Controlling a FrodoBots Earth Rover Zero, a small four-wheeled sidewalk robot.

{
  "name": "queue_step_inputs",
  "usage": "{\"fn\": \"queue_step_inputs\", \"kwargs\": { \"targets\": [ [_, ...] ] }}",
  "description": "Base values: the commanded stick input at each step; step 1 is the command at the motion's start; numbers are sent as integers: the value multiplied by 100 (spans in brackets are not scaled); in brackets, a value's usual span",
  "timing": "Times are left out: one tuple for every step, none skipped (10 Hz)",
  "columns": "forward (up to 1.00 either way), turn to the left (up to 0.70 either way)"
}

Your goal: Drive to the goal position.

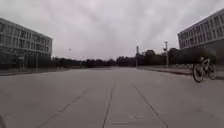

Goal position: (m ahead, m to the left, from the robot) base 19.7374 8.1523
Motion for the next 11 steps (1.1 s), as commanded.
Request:
{"fn": "queue_step_inputs", "kwargs": {
  "targets": [
    [100,-13],
    [100,-14],
    [100,0],
    [100,-6],
    [100,-16],
    [100,-21],
    [100,0],
    [100,-2],
    [100,-27],
    [100,0],
    [100,0]
  ]
}}
